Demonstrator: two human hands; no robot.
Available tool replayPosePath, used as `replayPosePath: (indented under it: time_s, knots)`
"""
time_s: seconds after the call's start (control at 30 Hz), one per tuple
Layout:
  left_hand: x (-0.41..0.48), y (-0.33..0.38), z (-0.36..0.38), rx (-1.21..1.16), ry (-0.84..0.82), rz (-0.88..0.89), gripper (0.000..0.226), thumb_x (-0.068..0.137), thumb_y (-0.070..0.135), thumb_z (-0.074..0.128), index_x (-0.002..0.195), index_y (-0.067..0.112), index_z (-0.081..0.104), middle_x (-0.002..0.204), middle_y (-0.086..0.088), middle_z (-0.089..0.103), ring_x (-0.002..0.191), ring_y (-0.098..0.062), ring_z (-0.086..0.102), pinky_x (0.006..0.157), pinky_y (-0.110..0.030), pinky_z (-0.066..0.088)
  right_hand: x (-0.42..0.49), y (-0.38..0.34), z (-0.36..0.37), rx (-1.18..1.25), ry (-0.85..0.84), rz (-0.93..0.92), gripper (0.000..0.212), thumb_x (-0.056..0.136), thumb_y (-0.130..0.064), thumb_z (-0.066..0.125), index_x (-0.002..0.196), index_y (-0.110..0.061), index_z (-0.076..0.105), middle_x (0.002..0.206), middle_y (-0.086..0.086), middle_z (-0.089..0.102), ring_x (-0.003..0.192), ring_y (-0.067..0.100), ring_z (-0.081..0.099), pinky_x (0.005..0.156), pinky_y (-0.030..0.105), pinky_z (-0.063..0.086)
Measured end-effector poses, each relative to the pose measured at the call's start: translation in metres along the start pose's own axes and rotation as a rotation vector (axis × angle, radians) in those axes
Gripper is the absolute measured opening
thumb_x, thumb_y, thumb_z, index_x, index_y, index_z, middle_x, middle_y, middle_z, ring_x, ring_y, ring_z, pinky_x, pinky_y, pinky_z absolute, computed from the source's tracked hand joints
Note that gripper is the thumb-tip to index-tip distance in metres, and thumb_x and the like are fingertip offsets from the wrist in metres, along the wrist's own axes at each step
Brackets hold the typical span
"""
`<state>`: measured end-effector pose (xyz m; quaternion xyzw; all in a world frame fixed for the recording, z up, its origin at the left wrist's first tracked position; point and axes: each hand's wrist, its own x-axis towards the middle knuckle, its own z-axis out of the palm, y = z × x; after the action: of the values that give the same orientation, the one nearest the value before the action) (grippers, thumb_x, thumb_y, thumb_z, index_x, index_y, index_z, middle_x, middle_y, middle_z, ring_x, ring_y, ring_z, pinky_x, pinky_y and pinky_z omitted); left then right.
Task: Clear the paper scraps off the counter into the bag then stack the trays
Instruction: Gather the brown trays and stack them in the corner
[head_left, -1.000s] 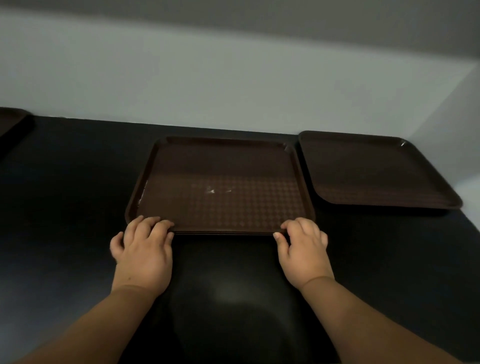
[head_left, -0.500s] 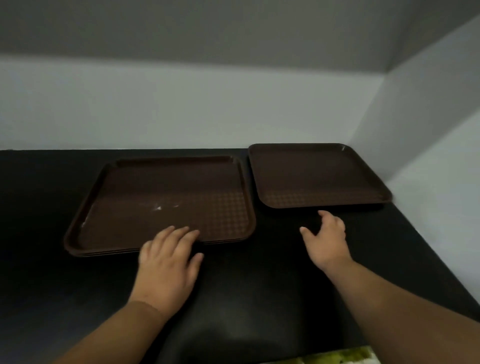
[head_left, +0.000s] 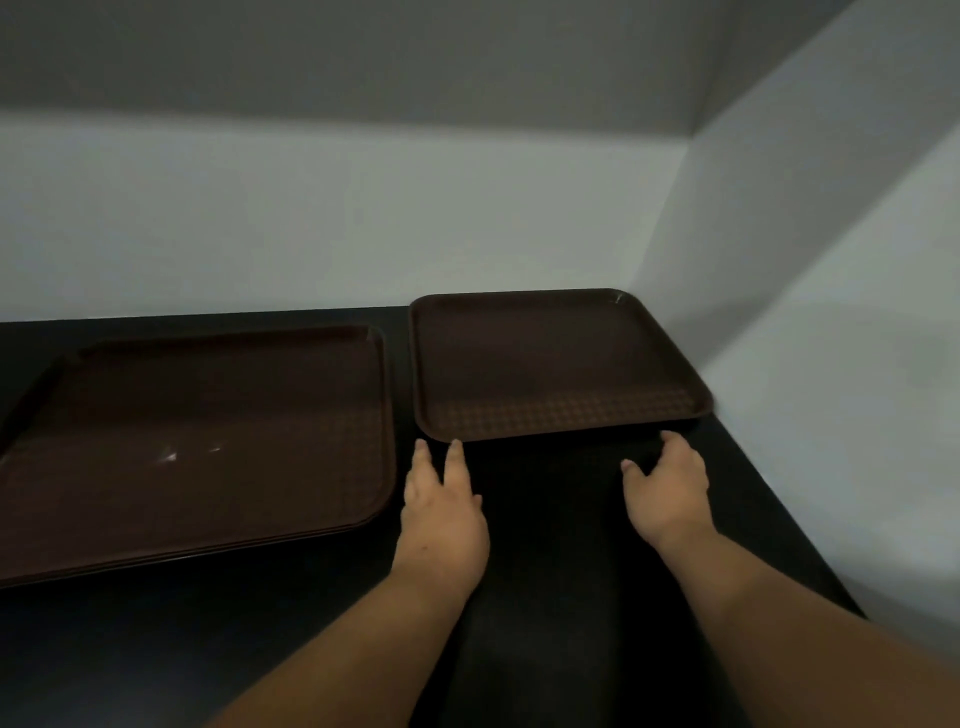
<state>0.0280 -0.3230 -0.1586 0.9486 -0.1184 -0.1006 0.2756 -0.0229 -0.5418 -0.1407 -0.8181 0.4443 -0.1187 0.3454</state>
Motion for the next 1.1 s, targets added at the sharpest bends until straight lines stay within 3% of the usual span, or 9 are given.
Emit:
replayPosePath:
  time_s: [0.17,0.3,0.37,0.47,0.63,0.73,0.87,1.1]
  knots:
    - [0.039,0.013,0.003,0.038,0.044,-0.03,0.066,0.104,0.038,0.043,0.157,0.041,0.003,0.164,-0.01,-0.016,0.151,-0.03,0.006,0.121,-0.043,0.016,0.028,0.0,0.007,0.064,0.077,-0.014,0.068,0.096,-0.018,0.059,0.154,-0.027,0.025,0.159,0.006,0.023,0.142,0.028,0.033,0.115,0.041,0.032]
    - [0.051,0.012,0.012,0.104,0.112,-0.02,0.044,0.104,0.043,0.038,0.148,0.04,0.036,0.165,-0.004,0.01,0.149,-0.03,0.011,0.12,-0.05,0.015,0.037,-0.005,0.021,-0.17,0.087,-0.017,0.058,0.1,-0.033,0.051,0.152,-0.04,0.027,0.165,0.004,0.007,0.149,0.029,0.016,0.12,0.047,0.025]
    - [0.049,0.011,0.014,0.074,0.164,-0.015,0.033,0.103,0.041,0.041,0.134,0.037,0.053,0.159,-0.001,0.025,0.148,-0.03,0.013,0.12,-0.051,0.018,0.038,-0.003,0.023,-0.225,0.089,-0.035,0.046,0.1,-0.036,0.049,0.145,-0.038,0.04,0.164,0.004,0.01,0.148,0.029,0.016,0.117,0.047,0.024]
    - [0.046,0.012,0.013,0.028,0.168,-0.02,0.024,0.103,0.037,0.043,0.122,0.033,0.056,0.153,0.002,0.033,0.149,-0.033,0.008,0.122,-0.051,0.015,0.04,0.001,0.024,-0.272,0.102,-0.077,0.034,0.098,-0.033,0.052,0.132,-0.032,0.054,0.163,0.005,0.017,0.151,0.028,0.009,0.119,0.049,0.019]
    - [0.046,0.013,0.015,-0.016,0.195,0.005,0.018,0.103,0.031,0.044,0.117,0.028,0.055,0.142,0.004,0.045,0.153,-0.032,-0.004,0.123,-0.047,0.011,0.046,0.004,0.025,-0.288,0.102,-0.11,0.031,0.097,-0.028,0.055,0.128,-0.026,0.057,0.155,0.003,0.037,0.152,0.03,0.009,0.121,0.053,0.019]
    - [0.045,0.012,0.016,-0.009,0.218,0.1,0.014,0.102,0.021,0.044,0.106,0.024,0.056,0.123,0.005,0.055,0.153,-0.026,0.004,0.125,-0.044,0.003,0.044,0.006,0.024,-0.259,0.111,-0.131,0.031,0.097,-0.025,0.056,0.127,-0.021,0.059,0.148,0.004,0.046,0.151,0.031,0.012,0.122,0.05,0.017]
    - [0.037,0.013,0.012,-0.014,0.217,0.165,0.015,0.097,0.01,0.05,0.104,0.021,0.058,0.116,0.003,0.057,0.145,-0.022,0.024,0.118,-0.051,0.029,0.023,0.005,0.012,-0.137,0.115,-0.13,0.033,0.097,-0.024,0.058,0.129,-0.017,0.058,0.147,0.006,0.047,0.151,0.03,0.009,0.122,0.043,0.013]
    - [-0.023,-0.013,0.003,-0.033,0.223,0.311,0.02,0.085,0.001,0.062,0.096,0.017,0.064,0.101,0.002,0.058,0.126,-0.02,0.04,0.108,-0.055,0.041,-0.056,0.029,-0.015,-0.101,0.092,-0.021,0.039,0.091,-0.027,0.067,0.128,-0.016,0.06,0.146,0.009,0.047,0.149,0.031,0.017,0.122,0.047,0.018]
